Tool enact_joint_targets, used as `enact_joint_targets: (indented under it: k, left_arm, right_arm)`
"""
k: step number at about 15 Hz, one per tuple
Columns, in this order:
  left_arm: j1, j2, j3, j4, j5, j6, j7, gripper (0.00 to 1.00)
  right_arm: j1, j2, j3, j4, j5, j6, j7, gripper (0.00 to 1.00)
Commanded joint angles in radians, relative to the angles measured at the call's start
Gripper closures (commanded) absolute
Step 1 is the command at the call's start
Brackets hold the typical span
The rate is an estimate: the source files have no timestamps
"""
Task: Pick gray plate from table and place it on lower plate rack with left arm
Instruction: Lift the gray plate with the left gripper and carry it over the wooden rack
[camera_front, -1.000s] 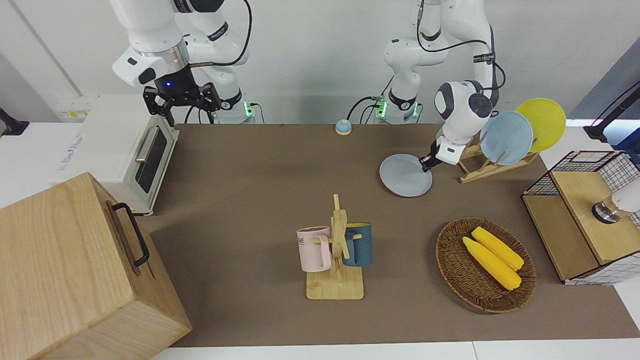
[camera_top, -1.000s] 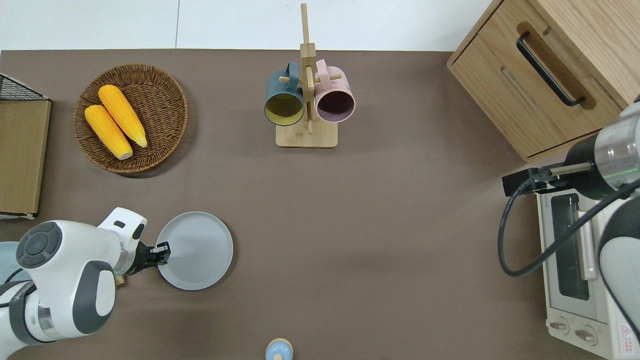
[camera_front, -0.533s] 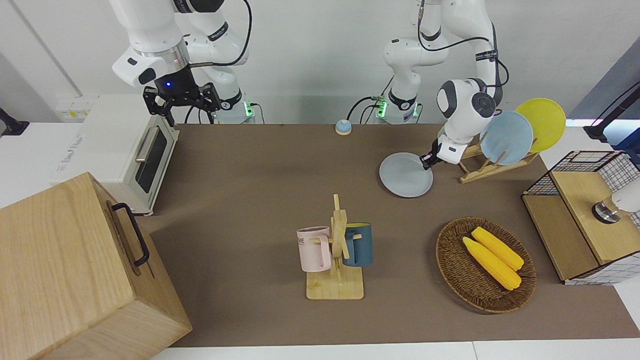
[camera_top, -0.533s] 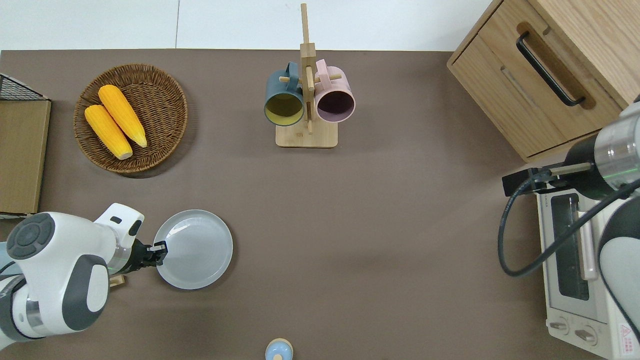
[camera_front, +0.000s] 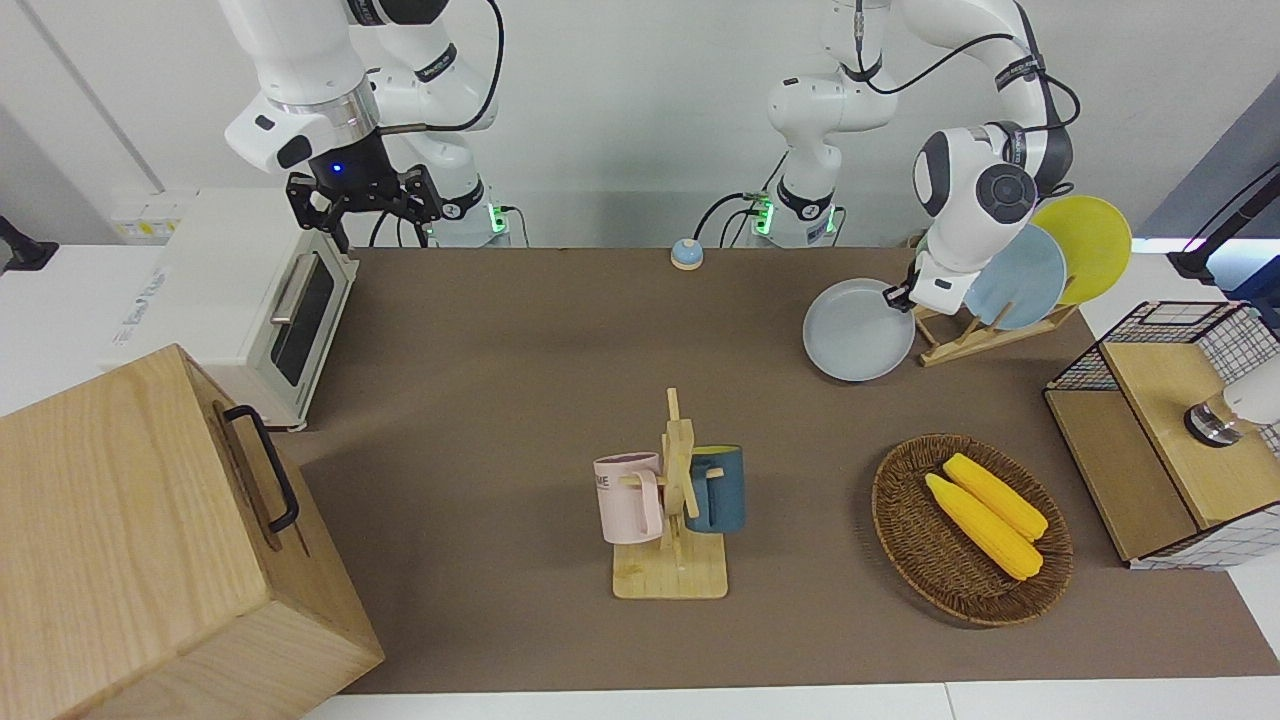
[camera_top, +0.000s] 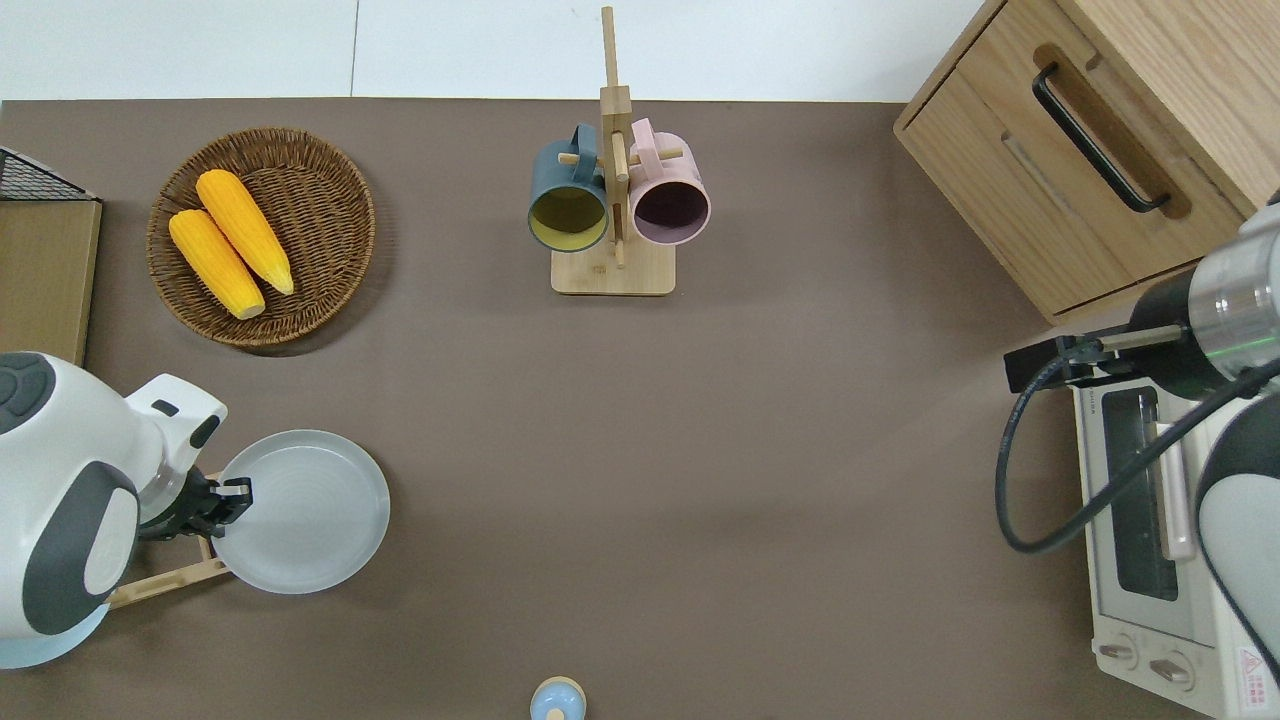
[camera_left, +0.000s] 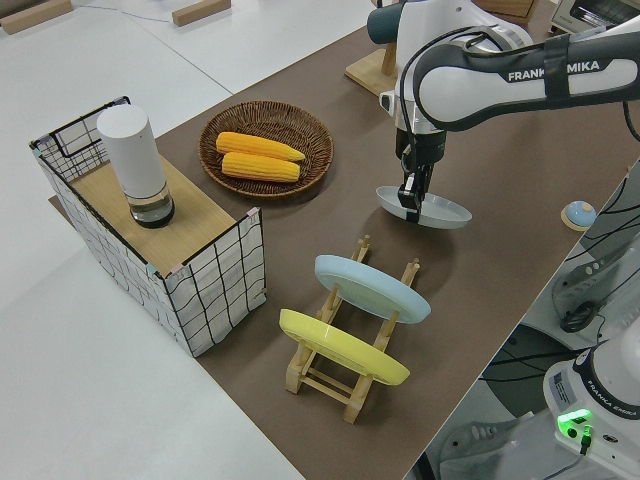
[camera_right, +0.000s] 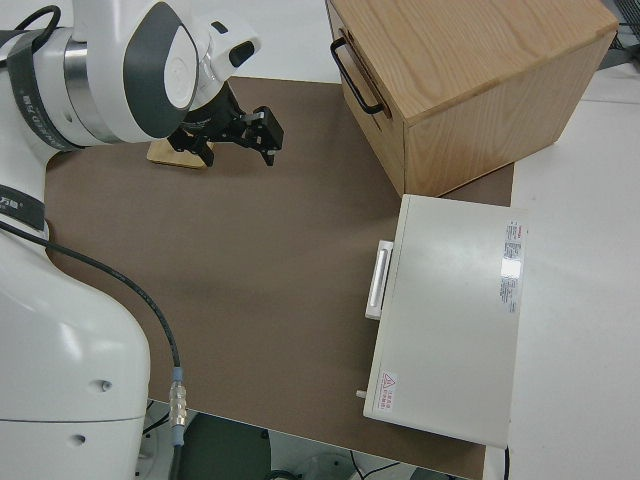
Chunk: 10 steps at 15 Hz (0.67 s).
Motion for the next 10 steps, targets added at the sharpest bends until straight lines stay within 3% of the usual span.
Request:
enact_joint_targets:
  k: [1, 3, 5, 10]
  left_arm:
    - [-0.011, 0.001, 0.003, 0.118, 0.173, -0.159, -0.015, 1.00]
    - [-0.012, 0.003, -0.009, 0.169, 0.222, -0.245, -0.006, 1.00]
    - [-0.018, 0.004, -0.051, 0.169, 0.360, -0.273, -0.006, 1.00]
    - [-0.017, 0.014, -0.054, 0.163, 0.478, -0.273, -0.004, 1.00]
  right_arm:
    - [-0.019, -0.003, 0.017, 0.009, -0.001, -0.013, 0.012, 0.017]
    - [-0.019, -0.003, 0.017, 0.009, -0.001, -0.013, 0.012, 0.017]
    - [-0.020, -0.003, 0.017, 0.009, -0.001, -0.014, 0.012, 0.017]
    - [-0.019, -0.003, 0.017, 0.009, -0.001, -0.014, 0.012, 0.017]
